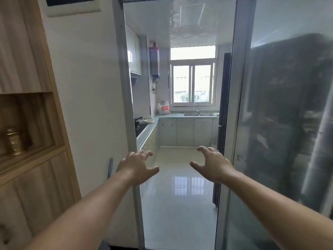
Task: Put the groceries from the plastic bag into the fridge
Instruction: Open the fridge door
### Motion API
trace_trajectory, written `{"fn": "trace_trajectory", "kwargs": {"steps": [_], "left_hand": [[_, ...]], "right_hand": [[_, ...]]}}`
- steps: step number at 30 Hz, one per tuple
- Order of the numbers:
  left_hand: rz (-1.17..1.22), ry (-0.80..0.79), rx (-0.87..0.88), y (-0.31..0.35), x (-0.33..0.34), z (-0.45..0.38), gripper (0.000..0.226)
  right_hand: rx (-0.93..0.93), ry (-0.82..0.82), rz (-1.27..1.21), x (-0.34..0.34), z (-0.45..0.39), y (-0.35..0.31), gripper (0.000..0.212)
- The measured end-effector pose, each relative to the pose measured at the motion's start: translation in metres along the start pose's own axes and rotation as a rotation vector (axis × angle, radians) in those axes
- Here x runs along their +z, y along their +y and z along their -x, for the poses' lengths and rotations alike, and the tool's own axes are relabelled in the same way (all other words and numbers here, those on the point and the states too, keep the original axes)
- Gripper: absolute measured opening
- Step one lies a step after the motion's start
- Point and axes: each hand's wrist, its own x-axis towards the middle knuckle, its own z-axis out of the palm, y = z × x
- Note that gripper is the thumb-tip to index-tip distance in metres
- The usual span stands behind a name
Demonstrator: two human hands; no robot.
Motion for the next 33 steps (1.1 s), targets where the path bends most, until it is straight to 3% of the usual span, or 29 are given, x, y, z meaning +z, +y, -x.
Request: {"fn": "trace_trajectory", "kwargs": {"steps": [11, 20, 33], "left_hand": [[-0.028, -0.048, 0.048, -0.076, 0.049, -0.188, 0.066], [0.009, -0.042, 0.068, -0.098, 0.070, -0.319, 0.064], [-0.018, -0.077, 0.032, -0.087, 0.155, -0.566, 0.063]], "right_hand": [[0.102, -0.034, 0.129, 0.066, -0.174, 0.005, 0.070], [0.127, -0.015, 0.143, 0.093, -0.296, 0.013, 0.072], [0.129, -0.047, 0.046, 0.180, -0.533, 0.117, 0.072]]}}
